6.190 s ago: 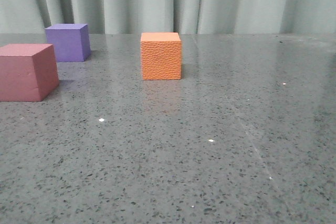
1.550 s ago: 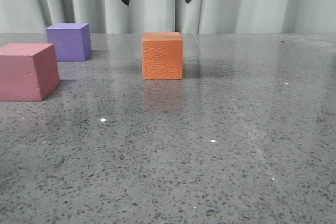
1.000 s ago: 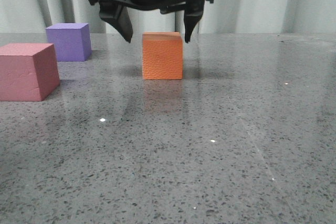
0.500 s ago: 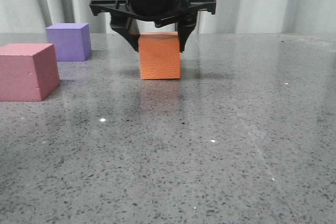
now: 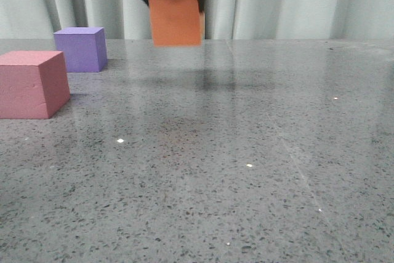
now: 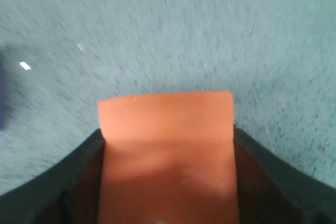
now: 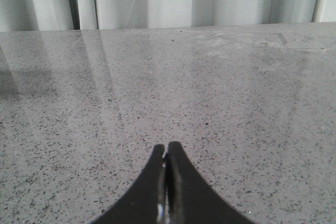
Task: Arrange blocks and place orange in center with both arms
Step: 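Lift the orange cube with the left gripper toward the purple cube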
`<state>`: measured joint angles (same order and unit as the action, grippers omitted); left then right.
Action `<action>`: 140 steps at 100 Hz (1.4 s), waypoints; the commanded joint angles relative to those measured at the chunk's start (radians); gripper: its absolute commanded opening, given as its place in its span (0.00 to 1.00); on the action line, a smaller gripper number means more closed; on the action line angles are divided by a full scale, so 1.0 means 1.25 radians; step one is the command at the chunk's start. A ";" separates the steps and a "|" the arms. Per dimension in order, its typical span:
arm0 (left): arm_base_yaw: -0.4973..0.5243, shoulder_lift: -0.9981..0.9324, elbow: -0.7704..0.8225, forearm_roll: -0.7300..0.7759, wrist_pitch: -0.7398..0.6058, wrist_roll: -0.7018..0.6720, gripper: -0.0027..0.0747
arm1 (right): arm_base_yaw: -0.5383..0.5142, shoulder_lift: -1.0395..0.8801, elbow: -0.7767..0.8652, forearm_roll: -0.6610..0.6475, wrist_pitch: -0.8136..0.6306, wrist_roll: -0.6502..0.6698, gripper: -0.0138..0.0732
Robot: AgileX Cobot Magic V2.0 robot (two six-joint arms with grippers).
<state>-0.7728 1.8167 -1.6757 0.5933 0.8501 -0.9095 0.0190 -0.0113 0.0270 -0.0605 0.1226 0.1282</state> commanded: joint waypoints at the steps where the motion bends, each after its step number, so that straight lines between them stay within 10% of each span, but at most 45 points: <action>1: -0.002 -0.081 -0.026 0.091 0.008 -0.004 0.39 | -0.005 -0.020 -0.011 0.002 -0.068 -0.007 0.08; 53: 0.113 -0.204 0.058 0.141 0.071 0.040 0.39 | -0.005 -0.020 -0.011 0.002 -0.068 -0.007 0.08; 140: 0.236 -0.233 0.324 0.076 -0.190 0.040 0.39 | -0.005 -0.019 -0.011 0.002 -0.068 -0.007 0.08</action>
<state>-0.4798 1.5716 -1.2589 0.6662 0.6844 -0.8587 0.0190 -0.0113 0.0270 -0.0605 0.1226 0.1282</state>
